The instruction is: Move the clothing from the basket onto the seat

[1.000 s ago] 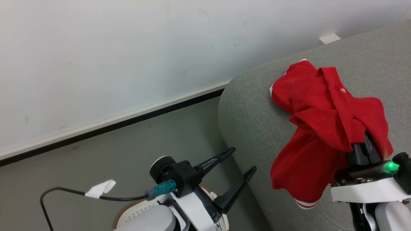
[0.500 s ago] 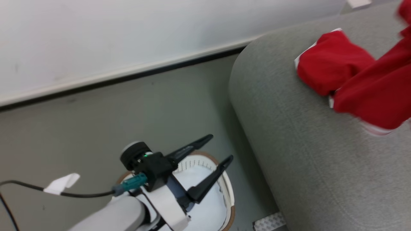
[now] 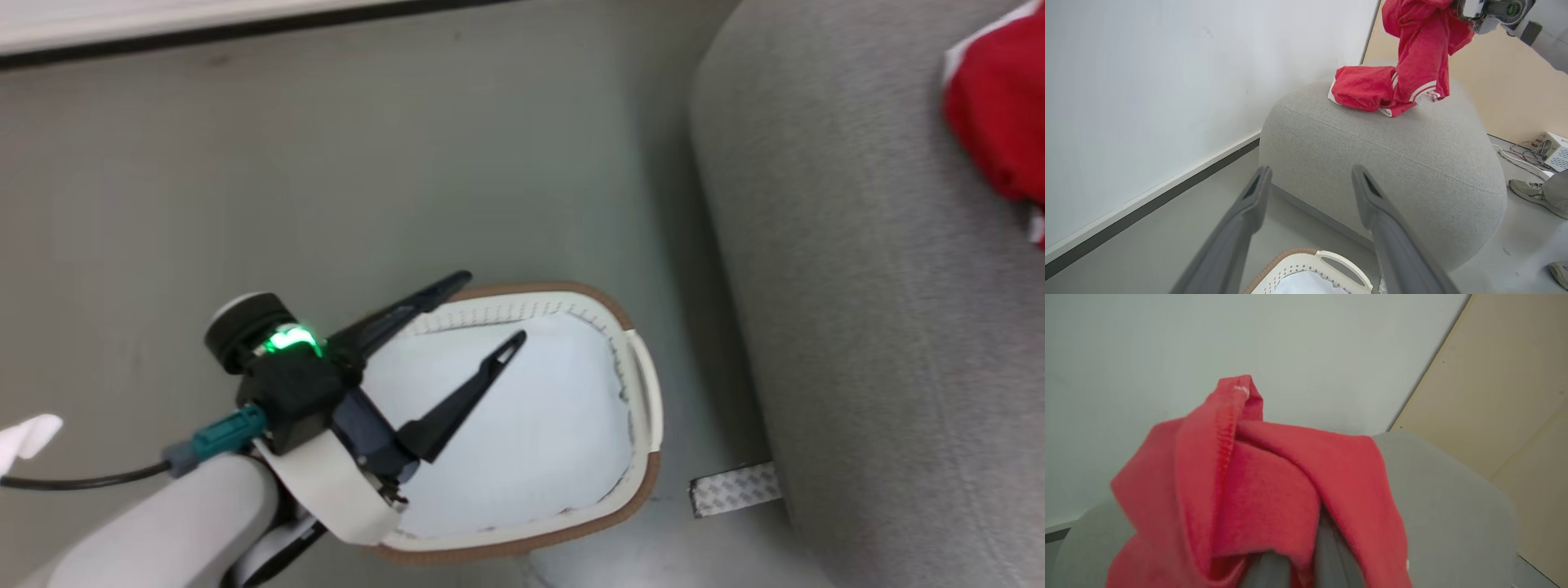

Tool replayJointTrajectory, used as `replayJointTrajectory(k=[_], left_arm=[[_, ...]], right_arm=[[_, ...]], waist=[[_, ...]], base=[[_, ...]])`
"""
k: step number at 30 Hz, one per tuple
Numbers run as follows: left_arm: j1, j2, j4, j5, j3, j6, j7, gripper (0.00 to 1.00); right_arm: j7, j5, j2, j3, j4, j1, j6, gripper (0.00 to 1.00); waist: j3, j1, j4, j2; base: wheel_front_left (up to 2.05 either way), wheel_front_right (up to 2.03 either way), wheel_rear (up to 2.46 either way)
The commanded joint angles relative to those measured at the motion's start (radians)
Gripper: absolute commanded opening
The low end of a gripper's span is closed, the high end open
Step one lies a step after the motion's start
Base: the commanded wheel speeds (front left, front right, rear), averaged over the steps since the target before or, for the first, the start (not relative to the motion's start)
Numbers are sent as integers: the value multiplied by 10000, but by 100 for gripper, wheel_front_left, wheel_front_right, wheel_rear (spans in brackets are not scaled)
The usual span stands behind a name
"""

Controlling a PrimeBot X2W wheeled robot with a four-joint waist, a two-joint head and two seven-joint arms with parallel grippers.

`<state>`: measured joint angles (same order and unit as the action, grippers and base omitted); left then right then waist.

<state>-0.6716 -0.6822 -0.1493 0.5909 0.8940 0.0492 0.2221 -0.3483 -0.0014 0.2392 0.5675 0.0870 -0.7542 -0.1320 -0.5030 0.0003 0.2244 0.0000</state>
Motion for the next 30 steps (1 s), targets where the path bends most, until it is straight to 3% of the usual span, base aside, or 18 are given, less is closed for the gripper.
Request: replayJointTrajectory(k=[1, 6, 9, 10, 12, 13, 14, 20, 24, 30], left_arm=[[-83, -144, -38, 90, -79, 26, 98, 100], [-68, -335, 24, 122, -240, 115, 215, 100], [-13, -345, 86, 147, -292, 161, 286, 100], [-12, -335, 109, 137, -310, 162, 267, 100], [16, -296, 139, 139, -324, 144, 298, 100], [35, -272, 167, 146, -326, 128, 309, 100], [63, -239, 201, 160, -323, 113, 319, 100], [279, 48, 514, 220, -200, -11, 333, 100], [503, 340, 854, 316, -115, -169, 319, 100], [896, 815, 1417, 646, -205, -510, 345, 100]], right_arm=[[-288, -301, -39, 317, 171, -173, 26, 0], [-1753, -1613, -306, 874, 749, 208, 26, 0], [-2561, -2167, -648, 1202, 718, 364, 26, 7], [-2739, -2223, -822, 1240, 629, 426, 26, 16], [-2941, -2301, -1007, 1147, 370, 600, 26, 42], [-2969, -2285, -1073, 1055, 236, 681, 26, 84], [-3044, -2275, -1126, 945, 124, 774, 26, 100], [-4036, -1667, -935, -245, 88, 1631, 26, 100], [-4604, -749, -281, -1258, 132, 2282, 26, 100], [-4148, 664, 853, -2563, -379, 3032, 26, 100]], waist=[[-607, -3, -579, 0], [-817, -3, -813, 0], [-774, -3, -835, 0], [-728, -3, -828, 0], [-606, -3, -788, 0], [-530, -3, -759, 0], [-434, -3, -726, 0], [483, -3, -435, 0], [1343, -3, -256, 0], [2607, -3, -196, 0]], base=[[0, 0, 0], [0, 0, 0], [0, 0, 0], [0, 0, 0], [0, 0, 0], [0, 0, 0], [0, 0, 0], [0, 0, 0], [0, 0, 0], [0, 0, 0]])
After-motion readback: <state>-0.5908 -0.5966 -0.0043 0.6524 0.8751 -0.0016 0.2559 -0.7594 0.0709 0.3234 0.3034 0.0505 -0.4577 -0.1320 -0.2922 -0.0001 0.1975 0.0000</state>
